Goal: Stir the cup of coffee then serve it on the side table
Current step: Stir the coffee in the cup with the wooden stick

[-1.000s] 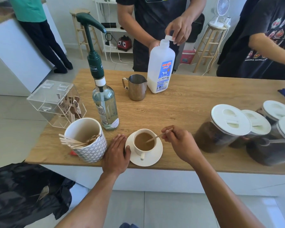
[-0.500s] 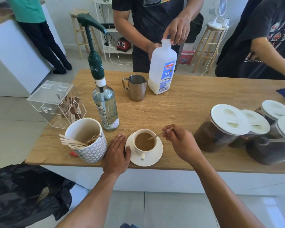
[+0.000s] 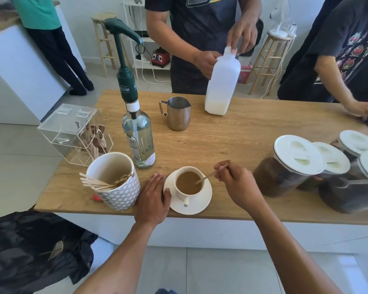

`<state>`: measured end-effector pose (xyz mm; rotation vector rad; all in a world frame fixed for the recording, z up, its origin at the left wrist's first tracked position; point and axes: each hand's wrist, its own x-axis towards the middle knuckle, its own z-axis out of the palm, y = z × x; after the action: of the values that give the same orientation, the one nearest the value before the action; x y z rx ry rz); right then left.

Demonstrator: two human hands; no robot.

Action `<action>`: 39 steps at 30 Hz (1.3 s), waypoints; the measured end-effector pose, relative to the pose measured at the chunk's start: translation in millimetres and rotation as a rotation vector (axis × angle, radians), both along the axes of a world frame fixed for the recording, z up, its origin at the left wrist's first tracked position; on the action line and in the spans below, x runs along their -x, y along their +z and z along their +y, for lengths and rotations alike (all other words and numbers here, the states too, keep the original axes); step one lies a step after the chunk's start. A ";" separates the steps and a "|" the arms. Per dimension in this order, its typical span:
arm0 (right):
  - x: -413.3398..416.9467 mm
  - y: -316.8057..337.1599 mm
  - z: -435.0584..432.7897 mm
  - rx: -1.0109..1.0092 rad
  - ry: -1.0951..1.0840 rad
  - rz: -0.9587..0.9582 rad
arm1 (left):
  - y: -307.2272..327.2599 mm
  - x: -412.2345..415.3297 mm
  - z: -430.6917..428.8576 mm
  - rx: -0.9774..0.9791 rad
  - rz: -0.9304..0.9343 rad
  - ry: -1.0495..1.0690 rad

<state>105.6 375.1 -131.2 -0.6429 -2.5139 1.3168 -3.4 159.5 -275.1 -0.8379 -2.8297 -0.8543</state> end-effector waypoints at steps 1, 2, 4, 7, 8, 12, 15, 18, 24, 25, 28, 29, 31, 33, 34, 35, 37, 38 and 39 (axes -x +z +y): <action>0.6 0.9 -1.9 0.017 0.030 -0.008 | -0.6 0.5 -0.4 0.001 -0.003 0.001; 0.5 1.4 -4.5 0.027 0.069 -0.028 | -0.7 0.4 -0.8 0.002 -0.005 0.002; -0.9 2.9 -7.1 0.020 0.104 -0.055 | -0.5 0.0 0.4 0.004 -0.009 -0.002; 0.4 4.2 -4.3 -0.034 0.027 -0.021 | -1.0 -0.1 0.2 0.007 -0.007 -0.002; 1.1 4.9 -4.6 -0.036 0.024 -0.013 | -1.3 0.1 -0.2 0.005 -0.006 0.000; 1.1 6.6 -11.0 -0.018 0.101 -0.032 | -0.8 -1.0 0.1 -0.003 -0.009 -0.002; 1.7 7.4 -5.4 -0.064 0.028 -0.026 | -0.6 -0.8 0.5 -0.010 -0.001 -0.008; 4.2 8.0 -6.3 -0.044 0.054 -0.022 | -1.6 1.5 -1.7 -0.004 -0.001 -0.005; 2.6 6.2 -6.3 -0.040 0.001 -0.018 | -1.4 2.0 -0.9 -0.004 -0.007 -0.006; 3.3 6.2 -6.8 -0.014 0.005 -0.012 | -1.7 2.4 -1.5 -0.002 -0.006 -0.006; 2.0 4.0 -11.4 0.024 0.056 -0.039 | -0.4 1.1 -1.4 -0.001 -0.003 -0.007; 0.9 3.3 -10.7 0.018 0.042 -0.043 | 0.5 0.1 -0.5 -0.002 0.001 -0.010; 1.1 2.9 -7.3 -0.007 -0.013 -0.023 | 1.9 -0.4 -0.1 -0.004 0.008 -0.008; 2.6 3.7 -6.3 -0.009 -0.012 -0.009 | 1.6 0.4 -0.9 -0.001 0.010 -0.005; 3.1 4.0 -7.3 -0.003 0.016 -0.015 | 1.3 0.7 -1.5 0.001 0.010 -0.004; 2.6 4.0 -8.2 0.004 0.045 -0.029 | 1.4 0.4 -1.2 0.003 0.009 -0.005; 0.8 3.3 -7.6 0.006 0.053 -0.042 | 2.4 -0.9 0.2 0.002 0.006 -0.010; 0.7 3.5 -6.1 -0.006 0.032 -0.034 | 2.8 -1.5 0.7 0.000 0.007 -0.011; 1.0 3.6 -4.8 -0.018 0.012 -0.021 | 2.6 -1.5 0.6 0.000 0.008 -0.010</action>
<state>104.7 370.3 -127.7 -0.6421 -2.5473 1.2969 -1.9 160.1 -272.5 -0.8546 -2.8209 -0.8506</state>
